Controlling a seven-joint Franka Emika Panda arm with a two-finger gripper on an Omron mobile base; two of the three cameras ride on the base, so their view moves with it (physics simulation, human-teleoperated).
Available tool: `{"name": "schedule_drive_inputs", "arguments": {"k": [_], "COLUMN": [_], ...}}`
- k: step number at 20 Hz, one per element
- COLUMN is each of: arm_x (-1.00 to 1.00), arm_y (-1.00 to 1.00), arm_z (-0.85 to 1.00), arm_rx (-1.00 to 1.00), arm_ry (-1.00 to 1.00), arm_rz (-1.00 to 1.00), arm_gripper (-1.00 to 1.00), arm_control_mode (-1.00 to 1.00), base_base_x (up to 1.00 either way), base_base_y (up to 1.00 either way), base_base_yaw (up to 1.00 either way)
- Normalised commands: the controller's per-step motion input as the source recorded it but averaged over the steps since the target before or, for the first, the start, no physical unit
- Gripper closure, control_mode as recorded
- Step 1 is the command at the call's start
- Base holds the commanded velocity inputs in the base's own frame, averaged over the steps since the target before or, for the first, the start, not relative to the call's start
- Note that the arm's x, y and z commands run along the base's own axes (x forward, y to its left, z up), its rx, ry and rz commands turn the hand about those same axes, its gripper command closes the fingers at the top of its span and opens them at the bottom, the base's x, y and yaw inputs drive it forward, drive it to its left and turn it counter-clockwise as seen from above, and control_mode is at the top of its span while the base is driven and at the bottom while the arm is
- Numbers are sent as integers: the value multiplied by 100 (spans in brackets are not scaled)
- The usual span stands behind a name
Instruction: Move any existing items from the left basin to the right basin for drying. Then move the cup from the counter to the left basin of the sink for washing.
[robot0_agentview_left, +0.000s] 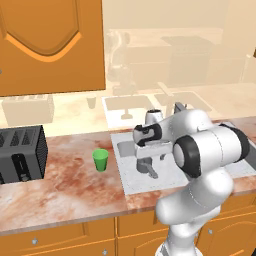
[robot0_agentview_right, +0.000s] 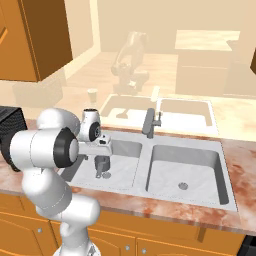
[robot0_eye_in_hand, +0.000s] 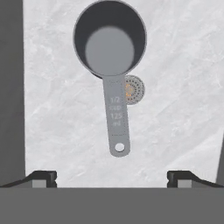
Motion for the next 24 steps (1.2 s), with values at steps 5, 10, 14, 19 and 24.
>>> {"name": "schedule_drive_inputs", "arguments": {"k": [5, 10, 14, 19, 24], "arm_x": [0, 0, 1, 10, 17], "arm_y": [0, -1, -3, -2, -5], "arm_z": [-22, -25, -28, -28, -25], "arm_rx": [0, 0, 0, 0, 0], "arm_ry": [1, 0, 0, 0, 0], "arm_rz": [-1, -2, -2, -1, 0], "arm_gripper": [-100, -100, -100, -100, -100], "arm_control_mode": [-100, -100, -100, -100, -100], "base_base_x": [0, 0, 0, 0, 0], "base_base_y": [0, 0, 0, 0, 0], "base_base_yaw": [0, 0, 0, 0, 0]}}
